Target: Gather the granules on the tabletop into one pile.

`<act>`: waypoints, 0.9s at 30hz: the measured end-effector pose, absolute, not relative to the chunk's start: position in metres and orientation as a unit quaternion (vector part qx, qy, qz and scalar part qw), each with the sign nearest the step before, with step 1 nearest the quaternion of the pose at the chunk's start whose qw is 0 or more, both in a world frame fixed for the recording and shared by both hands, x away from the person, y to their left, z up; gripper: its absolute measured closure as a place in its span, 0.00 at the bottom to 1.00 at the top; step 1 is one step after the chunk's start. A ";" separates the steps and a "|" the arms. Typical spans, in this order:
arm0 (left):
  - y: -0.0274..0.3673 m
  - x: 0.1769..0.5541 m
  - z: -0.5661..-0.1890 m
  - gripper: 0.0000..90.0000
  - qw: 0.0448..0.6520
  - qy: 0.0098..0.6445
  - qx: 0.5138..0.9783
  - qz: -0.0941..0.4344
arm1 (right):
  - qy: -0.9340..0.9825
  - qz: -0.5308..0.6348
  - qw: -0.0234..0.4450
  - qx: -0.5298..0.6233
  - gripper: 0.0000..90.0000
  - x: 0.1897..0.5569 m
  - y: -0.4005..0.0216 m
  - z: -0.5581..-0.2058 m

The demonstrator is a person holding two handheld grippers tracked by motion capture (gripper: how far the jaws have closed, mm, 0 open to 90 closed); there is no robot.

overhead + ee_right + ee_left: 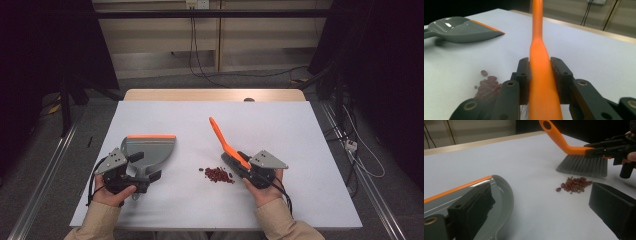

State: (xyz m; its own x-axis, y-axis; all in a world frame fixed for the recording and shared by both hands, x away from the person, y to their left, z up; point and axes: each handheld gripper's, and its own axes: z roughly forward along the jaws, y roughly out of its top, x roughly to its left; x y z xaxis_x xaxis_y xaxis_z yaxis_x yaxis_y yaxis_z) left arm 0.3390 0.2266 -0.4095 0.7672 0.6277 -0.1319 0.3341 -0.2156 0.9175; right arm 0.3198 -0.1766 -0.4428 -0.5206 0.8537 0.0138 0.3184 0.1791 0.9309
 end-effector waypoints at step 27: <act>0.227 0.337 -0.404 0.06 0.547 0.313 0.764 0.139 | 0.731 0.407 0.210 0.505 0.79 0.327 -0.160 -0.425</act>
State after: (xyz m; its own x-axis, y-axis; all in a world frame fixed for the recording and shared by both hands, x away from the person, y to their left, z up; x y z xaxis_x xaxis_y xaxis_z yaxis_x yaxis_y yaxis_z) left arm 0.3367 0.2266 -0.4043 0.7653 0.6306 -0.1289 0.3255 -0.2064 0.9227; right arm 0.3271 -0.1598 -0.4254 -0.4005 0.9104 0.1040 0.5677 0.1574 0.8081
